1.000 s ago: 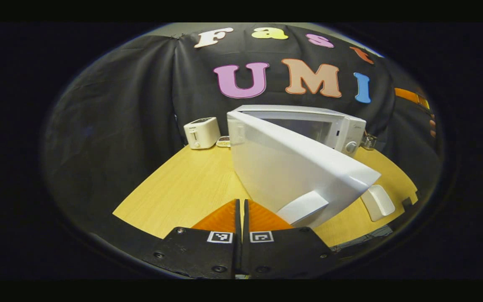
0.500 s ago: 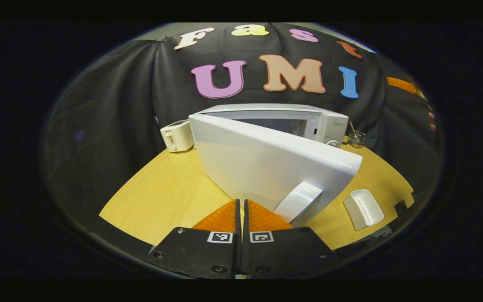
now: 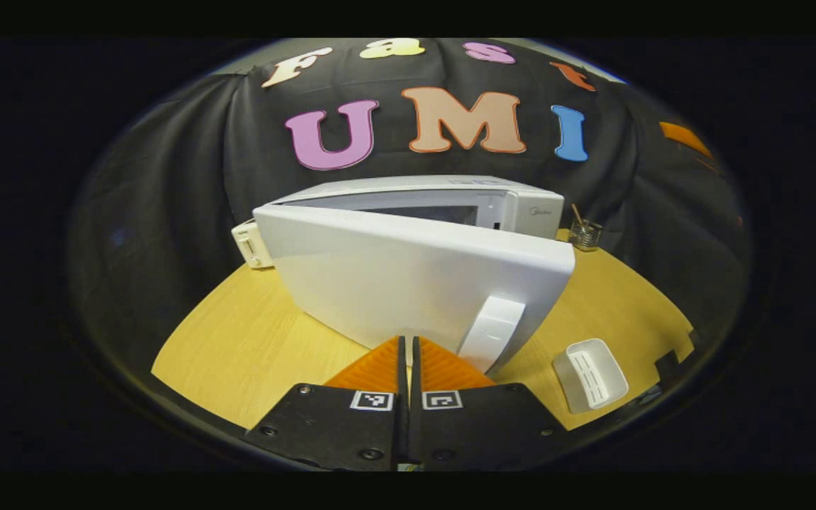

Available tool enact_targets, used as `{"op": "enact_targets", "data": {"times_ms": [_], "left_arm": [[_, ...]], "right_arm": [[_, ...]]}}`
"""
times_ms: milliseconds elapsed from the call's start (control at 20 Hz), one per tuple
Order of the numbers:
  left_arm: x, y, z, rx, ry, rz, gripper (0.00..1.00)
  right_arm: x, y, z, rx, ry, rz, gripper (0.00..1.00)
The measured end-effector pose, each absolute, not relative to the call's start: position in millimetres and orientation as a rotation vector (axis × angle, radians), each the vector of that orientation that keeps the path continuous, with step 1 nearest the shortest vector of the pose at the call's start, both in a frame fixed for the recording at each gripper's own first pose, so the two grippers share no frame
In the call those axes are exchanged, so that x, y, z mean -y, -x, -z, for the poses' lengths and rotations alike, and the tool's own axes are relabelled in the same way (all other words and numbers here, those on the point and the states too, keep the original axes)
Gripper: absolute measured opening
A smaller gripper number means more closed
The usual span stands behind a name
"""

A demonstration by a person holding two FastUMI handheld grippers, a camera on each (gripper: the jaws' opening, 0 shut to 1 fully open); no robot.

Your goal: Open the microwave oven with the left hand, put the food in, and close the microwave oven.

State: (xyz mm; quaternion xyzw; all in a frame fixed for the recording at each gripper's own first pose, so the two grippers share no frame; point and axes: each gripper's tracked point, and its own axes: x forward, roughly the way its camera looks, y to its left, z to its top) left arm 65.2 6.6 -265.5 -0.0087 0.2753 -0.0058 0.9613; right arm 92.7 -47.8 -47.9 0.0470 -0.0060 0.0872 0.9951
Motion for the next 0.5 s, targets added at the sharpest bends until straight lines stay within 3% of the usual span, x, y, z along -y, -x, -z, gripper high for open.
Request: {"op": "enact_targets", "data": {"times_ms": [300, 350, 400, 500], "left_arm": [[14, -105, 255, -0.527, 0.017, 0.027, 0.01], [16, -109, 255, -0.527, 0.012, 0.035, 0.0], [18, -115, 254, -0.522, 0.006, 0.04, 0.01], [21, -124, 254, -0.518, -0.007, 0.046, 0.02]], "right_arm": [[68, -87, 59, -0.013, -0.078, -0.148, 0.87], [73, -86, 61, -0.014, -0.072, -0.136, 0.97], [76, -84, 62, -0.018, -0.073, -0.134, 0.87], [80, -82, 62, -0.021, -0.079, -0.124, 0.87]]}}
